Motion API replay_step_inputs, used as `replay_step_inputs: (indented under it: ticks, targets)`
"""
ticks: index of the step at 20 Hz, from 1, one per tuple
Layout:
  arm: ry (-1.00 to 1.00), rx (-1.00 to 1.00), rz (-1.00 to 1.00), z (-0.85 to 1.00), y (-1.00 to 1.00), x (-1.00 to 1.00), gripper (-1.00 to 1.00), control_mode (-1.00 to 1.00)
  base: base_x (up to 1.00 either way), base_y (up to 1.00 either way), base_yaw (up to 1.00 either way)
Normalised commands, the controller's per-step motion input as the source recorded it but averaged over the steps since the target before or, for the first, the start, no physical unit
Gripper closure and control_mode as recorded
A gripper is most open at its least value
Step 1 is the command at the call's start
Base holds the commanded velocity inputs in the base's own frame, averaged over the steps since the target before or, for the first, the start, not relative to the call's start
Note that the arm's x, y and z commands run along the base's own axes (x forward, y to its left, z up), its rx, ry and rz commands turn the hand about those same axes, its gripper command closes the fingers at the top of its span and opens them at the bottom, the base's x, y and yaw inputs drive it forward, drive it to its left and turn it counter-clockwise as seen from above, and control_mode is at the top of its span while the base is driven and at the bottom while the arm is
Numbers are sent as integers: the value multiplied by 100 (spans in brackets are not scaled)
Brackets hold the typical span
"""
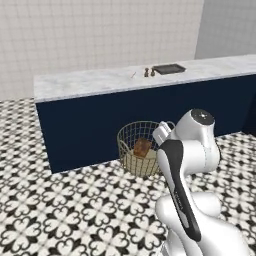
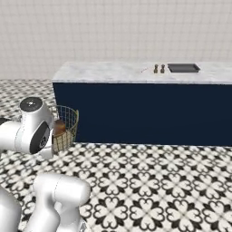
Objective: Open the cabinet, pick up the bread from the cabinet and place it in the basket. Then move the basket to the dining counter.
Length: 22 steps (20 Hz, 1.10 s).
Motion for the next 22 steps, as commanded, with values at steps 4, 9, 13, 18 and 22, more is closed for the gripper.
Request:
replay_step_inputs:
  ticks: [4, 9, 13, 18, 22]
  targets:
    - [0, 0, 0, 0, 0, 0, 100, 100, 100, -50, -17]
    - [0, 0, 0, 0, 0, 0, 100, 100, 100, -34, -4]
    - [0, 0, 0, 0, 0, 0, 100, 100, 100, -3, 4]
    - [0, 0, 0, 0, 0, 0, 100, 100, 100, 0, 13]
    - [0, 0, 0, 0, 0, 0, 100, 100, 100, -3, 17]
